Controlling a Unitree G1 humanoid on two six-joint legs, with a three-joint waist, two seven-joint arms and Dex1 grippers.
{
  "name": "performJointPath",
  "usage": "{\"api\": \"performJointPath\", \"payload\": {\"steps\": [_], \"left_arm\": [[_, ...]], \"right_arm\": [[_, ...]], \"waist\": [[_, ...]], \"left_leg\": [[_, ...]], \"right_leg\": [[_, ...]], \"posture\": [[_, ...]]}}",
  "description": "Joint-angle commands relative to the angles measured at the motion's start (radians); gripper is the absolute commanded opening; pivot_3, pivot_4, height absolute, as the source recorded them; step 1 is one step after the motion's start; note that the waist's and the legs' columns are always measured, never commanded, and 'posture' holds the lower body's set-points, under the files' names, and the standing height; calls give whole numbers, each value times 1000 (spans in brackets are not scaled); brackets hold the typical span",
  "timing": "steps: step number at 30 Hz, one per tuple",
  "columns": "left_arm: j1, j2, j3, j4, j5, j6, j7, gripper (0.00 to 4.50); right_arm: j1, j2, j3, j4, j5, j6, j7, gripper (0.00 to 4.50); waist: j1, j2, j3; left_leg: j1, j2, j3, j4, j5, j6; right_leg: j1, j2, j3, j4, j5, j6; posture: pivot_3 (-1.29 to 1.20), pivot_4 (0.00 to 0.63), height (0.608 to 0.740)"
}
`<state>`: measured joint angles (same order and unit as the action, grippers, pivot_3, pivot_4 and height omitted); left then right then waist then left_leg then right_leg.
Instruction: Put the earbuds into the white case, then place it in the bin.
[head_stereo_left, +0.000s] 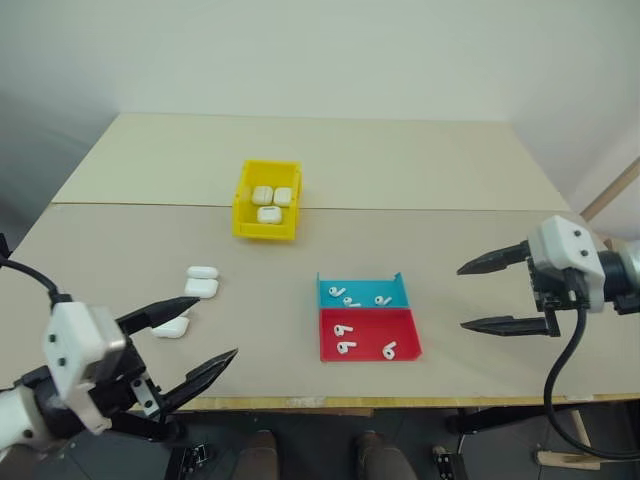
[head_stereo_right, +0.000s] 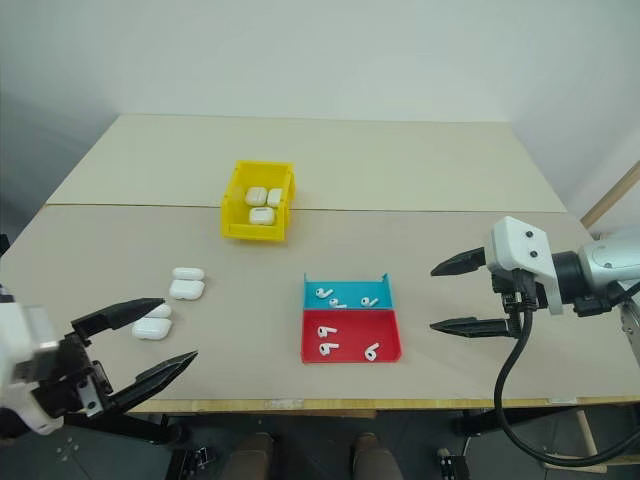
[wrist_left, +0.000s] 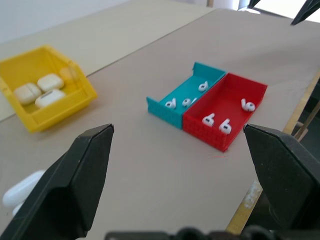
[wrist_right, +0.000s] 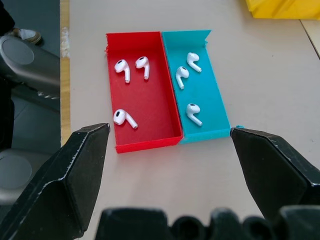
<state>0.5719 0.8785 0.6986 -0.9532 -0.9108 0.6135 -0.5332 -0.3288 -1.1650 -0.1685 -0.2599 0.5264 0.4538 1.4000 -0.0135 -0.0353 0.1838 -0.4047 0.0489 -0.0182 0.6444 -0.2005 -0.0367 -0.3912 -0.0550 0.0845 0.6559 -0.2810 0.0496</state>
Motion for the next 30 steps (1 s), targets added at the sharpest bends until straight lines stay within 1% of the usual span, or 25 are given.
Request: {"api": "performJointPath", "payload": {"steps": [1,2,5,6,8,9,10,11,12,13,14,16,21,25,28,30], "left_arm": [[-68,70,-11,-23,-65,223,266,4500],[-111,93,-14,-8,-121,305,384,4500],[-205,151,-15,15,-273,440,607,4500],[-227,179,-16,33,-371,443,696,4500],[-262,265,-33,74,-559,442,858,4500],[-255,336,-54,135,-730,397,981,4500],[-246,398,-74,184,-863,362,1070,4500],[-235,441,-94,237,-973,324,1127,4500],[-233,458,-111,271,-1035,282,1188,4500],[-233,504,-122,296,-1055,288,1210,4500],[-235,522,-127,314,-1061,285,1214,4500],[-243,528,-130,334,-1061,268,1220,4500],[-215,594,-100,396,-1061,360,1196,4500],[-273,609,-143,490,-1061,377,1152,4500],[-342,634,-207,534,-1061,389,1134,4500],[-384,630,-255,556,-1061,395,1130,4500]], "right_arm": [[29,-14,-37,-57,13,23,-24,4464],[47,-13,-46,-68,14,28,-31,4464],[77,-12,-62,-91,22,43,-51,4464],[85,-10,-65,-98,21,43,-58,4464],[97,-8,-66,-106,16,43,-72,4464],[101,-5,-64,-113,14,44,-82,4464],[104,-3,-61,-119,14,46,-91,4464],[106,0,-58,-125,12,46,-101,4464],[107,3,-56,-130,11,46,-111,4464],[109,5,-56,-133,12,47,-119,4464],[111,8,-56,-138,14,54,-129,4464],[118,14,-54,-148,17,63,-147,4464],[180,29,-75,-208,33,92,-185,4464],[236,42,-94,-249,32,103,-209,4464],[251,49,-105,-266,41,117,-225,4464],[257,50,-103,-273,37,120,-236,4464]], "waist": [[3,0,0],[2,0,0],[0,0,0],[-1,0,0],[-2,0,0],[-3,0,0],[-4,0,0],[-5,1,1],[-6,2,1],[-7,3,2],[-7,2,2],[-5,3,2],[2,3,2],[3,3,2],[2,3,2],[2,2,2]], "left_leg": [[0,0,0,0,0,0],[0,0,-1,0,0,0],[0,0,-1,0,0,0],[0,0,-1,0,0,0],[0,0,-1,0,0,0],[0,0,-2,0,0,0],[0,1,-2,0,0,0],[1,0,-2,0,0,0],[1,0,-1,0,0,0],[1,0,-1,0,0,0],[1,0,0,-1,0,0],[0,0,0,-1,0,0],[-1,-1,2,-2,0,-1],[-2,-1,2,-2,0,-1],[-2,-1,2,-2,0,-1],[-2,-1,2,-2,0,-1]], "right_leg": [[0,0,0,0,0,0],[0,0,0,0,-1,2],[0,-1,0,0,-1,3],[0,-1,0,0,0,3],[0,-1,0,1,1,0],[0,-1,0,2,2,-1],[0,-1,0,2,2,-1],[0,-1,0,2,2,-2],[0,-2,0,2,2,-2],[0,-3,0,3,2,-2],[-1,-3,0,3,2,-2],[-2,-1,0,3,2,-3],[-4,-1,1,2,2,-3],[-5,-1,1,2,2,-3],[-5,-1,1,2,2,-3],[-4,-2,1,2,2,-3]], "posture": [[0,150,740],[0,150,740],[0,150,740],[0,150,740],[0,150,740],[0,150,740],[0,150,740],[0,150,740],[0,150,740],[0,150,740],[0,150,740],[0,150,740],[0,150,740],[0,150,740],[0,150,740],[0,150,740]]}}
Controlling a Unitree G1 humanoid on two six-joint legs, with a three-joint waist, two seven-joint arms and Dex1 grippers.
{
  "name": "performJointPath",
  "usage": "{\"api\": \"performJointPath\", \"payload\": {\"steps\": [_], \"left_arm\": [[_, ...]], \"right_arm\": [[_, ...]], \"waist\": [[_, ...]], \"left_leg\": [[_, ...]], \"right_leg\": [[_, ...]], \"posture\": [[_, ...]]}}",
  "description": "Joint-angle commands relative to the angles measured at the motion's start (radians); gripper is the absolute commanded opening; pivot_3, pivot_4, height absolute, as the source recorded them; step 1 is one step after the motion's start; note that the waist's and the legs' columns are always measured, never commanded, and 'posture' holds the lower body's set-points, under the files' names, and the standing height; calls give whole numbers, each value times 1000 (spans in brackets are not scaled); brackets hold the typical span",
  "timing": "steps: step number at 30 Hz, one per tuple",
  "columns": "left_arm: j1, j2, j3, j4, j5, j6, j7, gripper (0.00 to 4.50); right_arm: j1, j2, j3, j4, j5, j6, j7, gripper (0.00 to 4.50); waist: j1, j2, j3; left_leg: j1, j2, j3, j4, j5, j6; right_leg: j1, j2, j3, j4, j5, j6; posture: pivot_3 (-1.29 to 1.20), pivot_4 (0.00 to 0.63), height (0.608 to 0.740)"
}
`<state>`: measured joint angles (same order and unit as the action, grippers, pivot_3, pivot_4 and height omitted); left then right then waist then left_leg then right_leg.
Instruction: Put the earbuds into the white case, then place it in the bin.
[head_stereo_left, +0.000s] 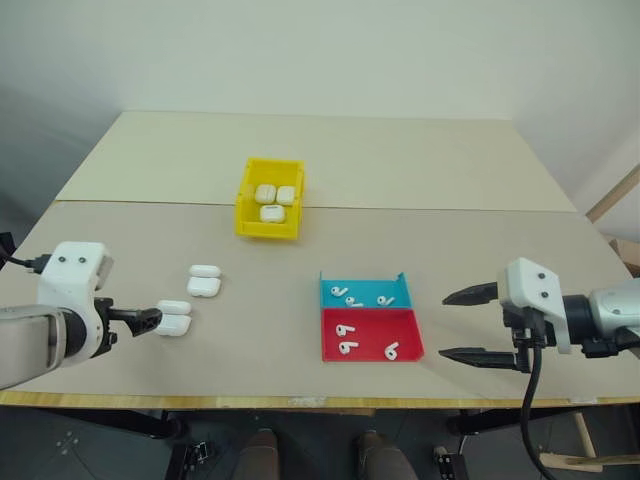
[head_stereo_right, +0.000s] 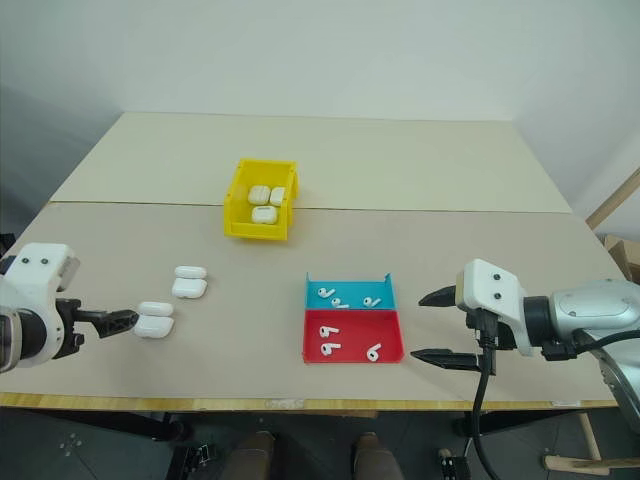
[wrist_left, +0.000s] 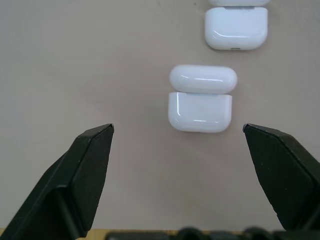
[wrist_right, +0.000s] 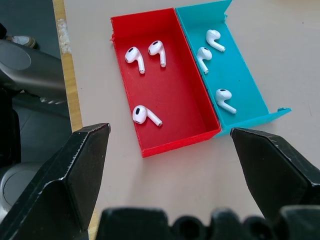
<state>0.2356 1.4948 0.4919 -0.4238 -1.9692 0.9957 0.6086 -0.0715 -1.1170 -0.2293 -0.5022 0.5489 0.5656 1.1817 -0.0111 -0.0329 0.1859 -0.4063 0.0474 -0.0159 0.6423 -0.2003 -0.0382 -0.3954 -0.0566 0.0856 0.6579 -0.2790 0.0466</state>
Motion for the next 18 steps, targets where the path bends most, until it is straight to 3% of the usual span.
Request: {"api": "performJointPath", "payload": {"steps": [1,9,18], "left_arm": [[-70,10,-73,39,-3,19,-14,4500],[-303,-53,-298,106,-3,54,38,4500],[-435,-123,-430,160,-3,99,101,4500]], "right_arm": [[2,2,-44,-34,18,11,-22,4464],[34,0,-71,-54,32,23,-51,4464],[69,-4,-108,-81,41,47,-68,4464]], "waist": [[0,0,0],[0,0,0],[0,-1,0]], "left_leg": [[0,0,0,0,0,0],[-2,0,0,0,0,0],[-2,0,0,0,0,0]], "right_leg": [[0,0,0,0,0,0],[-2,0,0,0,0,0],[-1,0,1,0,0,1]], "posture": [[0,150,740],[0,150,740],[0,150,740]]}}
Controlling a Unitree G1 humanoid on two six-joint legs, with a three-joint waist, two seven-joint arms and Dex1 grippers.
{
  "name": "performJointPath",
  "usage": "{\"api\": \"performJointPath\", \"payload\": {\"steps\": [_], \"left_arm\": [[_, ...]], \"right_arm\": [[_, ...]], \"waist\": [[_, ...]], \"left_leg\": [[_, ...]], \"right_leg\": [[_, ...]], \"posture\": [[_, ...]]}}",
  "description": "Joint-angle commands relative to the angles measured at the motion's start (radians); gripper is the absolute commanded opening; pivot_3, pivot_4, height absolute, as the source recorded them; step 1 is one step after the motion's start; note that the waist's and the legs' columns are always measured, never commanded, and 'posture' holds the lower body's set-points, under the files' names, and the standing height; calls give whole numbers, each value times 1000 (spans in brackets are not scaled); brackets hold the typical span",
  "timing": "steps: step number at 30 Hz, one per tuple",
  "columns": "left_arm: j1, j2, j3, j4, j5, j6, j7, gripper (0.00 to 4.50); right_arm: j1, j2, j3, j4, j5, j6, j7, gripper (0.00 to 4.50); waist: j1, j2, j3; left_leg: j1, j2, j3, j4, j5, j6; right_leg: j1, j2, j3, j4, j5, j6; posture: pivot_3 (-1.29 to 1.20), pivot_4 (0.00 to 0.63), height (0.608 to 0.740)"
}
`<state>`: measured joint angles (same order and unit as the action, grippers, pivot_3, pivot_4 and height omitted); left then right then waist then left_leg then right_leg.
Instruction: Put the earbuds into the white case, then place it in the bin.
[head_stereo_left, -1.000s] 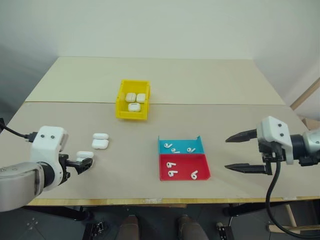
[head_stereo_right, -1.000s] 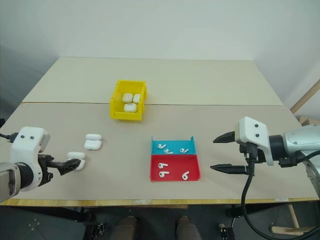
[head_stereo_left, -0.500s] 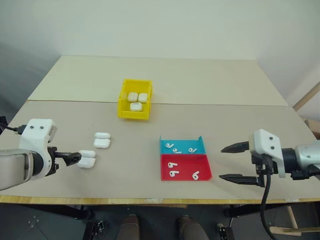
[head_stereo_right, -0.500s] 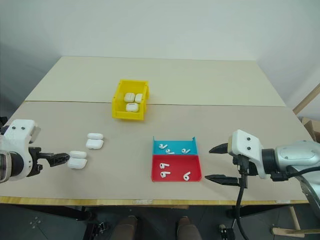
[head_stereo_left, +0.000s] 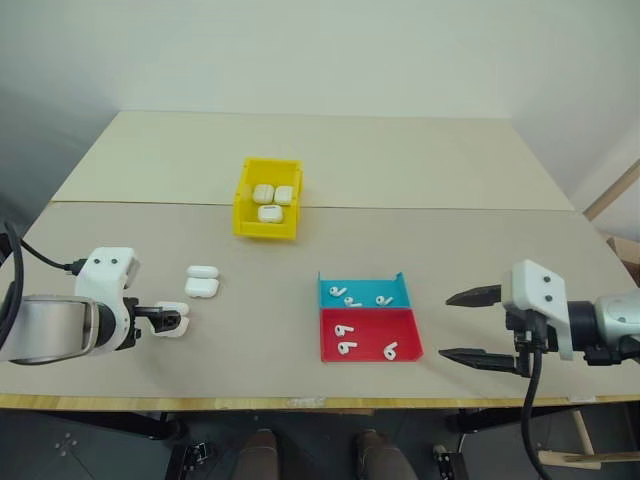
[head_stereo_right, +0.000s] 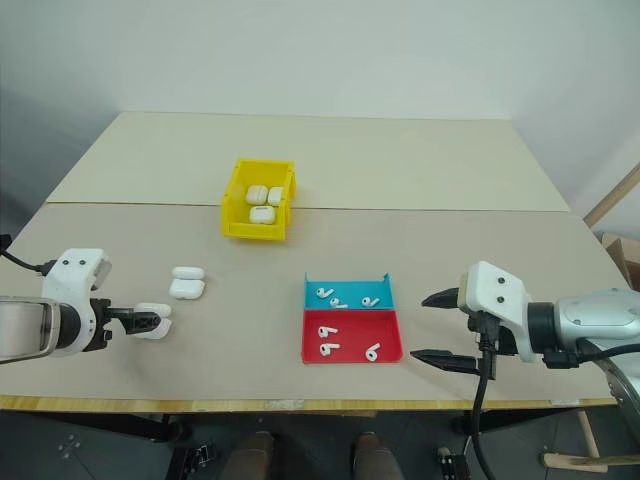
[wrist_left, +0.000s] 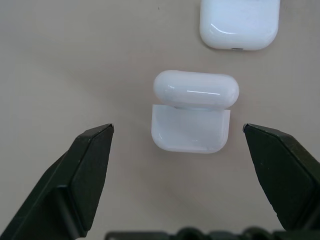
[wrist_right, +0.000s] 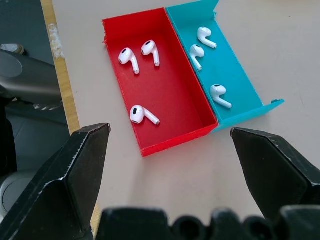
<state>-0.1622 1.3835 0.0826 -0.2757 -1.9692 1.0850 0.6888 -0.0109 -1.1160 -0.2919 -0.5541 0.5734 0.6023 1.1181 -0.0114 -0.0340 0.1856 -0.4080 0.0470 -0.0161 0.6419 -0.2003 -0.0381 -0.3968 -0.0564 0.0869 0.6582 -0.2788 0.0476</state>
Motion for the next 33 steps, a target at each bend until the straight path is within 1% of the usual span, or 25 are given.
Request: {"api": "performJointPath", "payload": {"steps": [1,5,8,18,33], "left_arm": [[-50,-25,-32,19,-3,13,26,4500],[-97,-60,-79,29,-3,24,55,4500],[-108,-88,-91,34,-3,23,71,4500],[-138,-97,-128,58,-3,34,141,4500],[-173,-136,-162,81,-3,39,158,4500]], "right_arm": [[11,-4,-46,-30,16,11,-6,4464],[15,-1,-48,-37,21,16,-14,4464],[17,3,-51,-40,22,21,-24,4464],[22,7,-55,-45,24,28,-39,4464],[38,4,-68,-58,28,42,-54,4464]], "waist": [[0,0,0],[0,0,0],[0,0,0],[0,0,0],[0,-1,0]], "left_leg": [[0,0,0,0,0,0],[0,0,0,0,0,0],[0,0,0,0,0,0],[0,-1,0,0,0,0],[0,-1,0,0,0,0]], "right_leg": [[0,0,0,0,0,0],[0,0,0,0,0,0],[0,0,0,0,0,0],[1,0,0,0,0,1],[1,0,0,0,0,1]], "posture": [[0,150,740],[0,150,740],[0,150,740],[0,150,740],[0,150,740]]}}
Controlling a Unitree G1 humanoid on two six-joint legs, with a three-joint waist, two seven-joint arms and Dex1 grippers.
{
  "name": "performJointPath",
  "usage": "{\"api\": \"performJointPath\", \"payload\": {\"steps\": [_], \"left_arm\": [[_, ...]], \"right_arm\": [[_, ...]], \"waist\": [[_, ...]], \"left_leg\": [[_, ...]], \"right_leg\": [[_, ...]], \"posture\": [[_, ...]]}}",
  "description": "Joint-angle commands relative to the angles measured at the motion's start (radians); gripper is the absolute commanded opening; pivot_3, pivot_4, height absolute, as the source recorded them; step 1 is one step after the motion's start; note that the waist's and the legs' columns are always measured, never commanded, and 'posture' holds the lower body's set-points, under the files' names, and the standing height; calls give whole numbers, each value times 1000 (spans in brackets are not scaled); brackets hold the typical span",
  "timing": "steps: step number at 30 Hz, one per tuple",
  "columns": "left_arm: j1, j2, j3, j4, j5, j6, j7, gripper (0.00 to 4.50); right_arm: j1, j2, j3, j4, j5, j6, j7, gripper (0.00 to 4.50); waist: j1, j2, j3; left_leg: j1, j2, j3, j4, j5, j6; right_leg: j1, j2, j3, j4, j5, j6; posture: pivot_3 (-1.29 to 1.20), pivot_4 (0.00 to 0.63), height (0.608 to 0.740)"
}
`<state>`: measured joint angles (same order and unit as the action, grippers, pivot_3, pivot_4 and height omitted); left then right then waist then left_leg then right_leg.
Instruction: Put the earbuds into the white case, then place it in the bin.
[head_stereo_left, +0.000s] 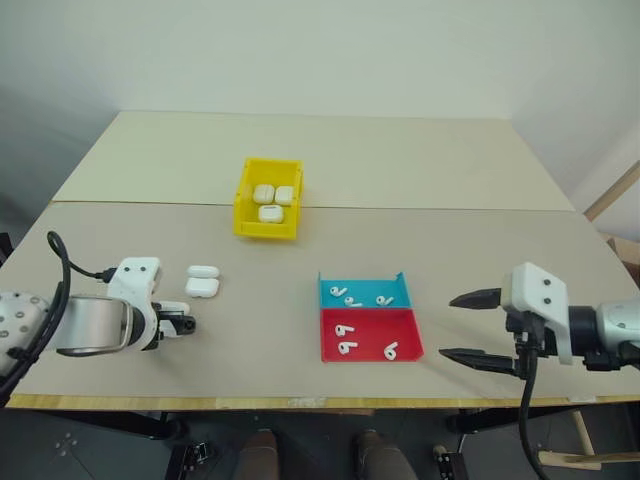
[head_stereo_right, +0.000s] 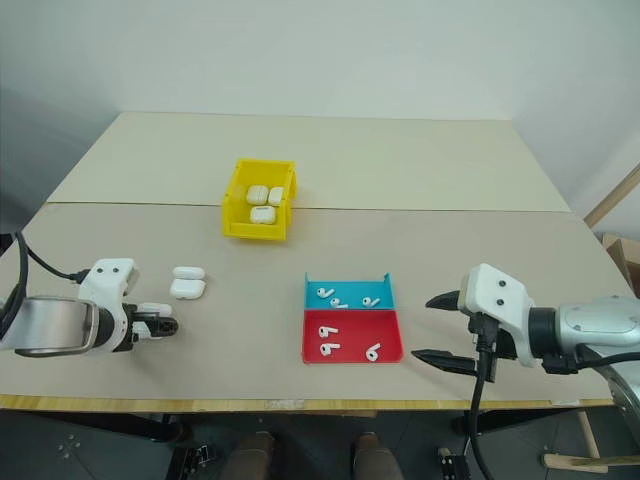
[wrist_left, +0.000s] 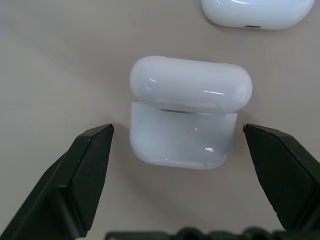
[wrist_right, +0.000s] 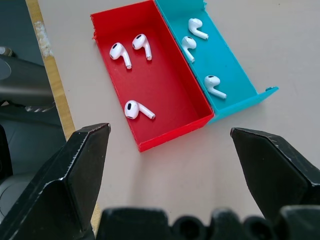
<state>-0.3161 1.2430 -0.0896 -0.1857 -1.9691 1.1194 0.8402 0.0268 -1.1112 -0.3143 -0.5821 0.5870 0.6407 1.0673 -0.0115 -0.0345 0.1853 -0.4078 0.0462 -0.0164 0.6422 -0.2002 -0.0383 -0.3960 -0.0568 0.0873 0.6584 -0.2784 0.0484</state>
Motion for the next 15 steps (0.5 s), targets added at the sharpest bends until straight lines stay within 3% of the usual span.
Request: {"api": "performJointPath", "payload": {"steps": [1,15], "left_arm": [[-18,5,9,-8,-3,3,8,4500],[-39,-7,-19,4,-3,-7,24,4500]], "right_arm": [[1,-1,-45,-29,14,3,-5,4464],[4,-5,-49,-32,21,8,-7,4464]], "waist": [[0,0,0],[0,0,0]], "left_leg": [[0,0,0,0,0,0],[0,0,0,0,0,0]], "right_leg": [[0,0,0,0,0,0],[0,0,0,0,0,0]], "posture": [[0,150,740],[0,150,740]]}}
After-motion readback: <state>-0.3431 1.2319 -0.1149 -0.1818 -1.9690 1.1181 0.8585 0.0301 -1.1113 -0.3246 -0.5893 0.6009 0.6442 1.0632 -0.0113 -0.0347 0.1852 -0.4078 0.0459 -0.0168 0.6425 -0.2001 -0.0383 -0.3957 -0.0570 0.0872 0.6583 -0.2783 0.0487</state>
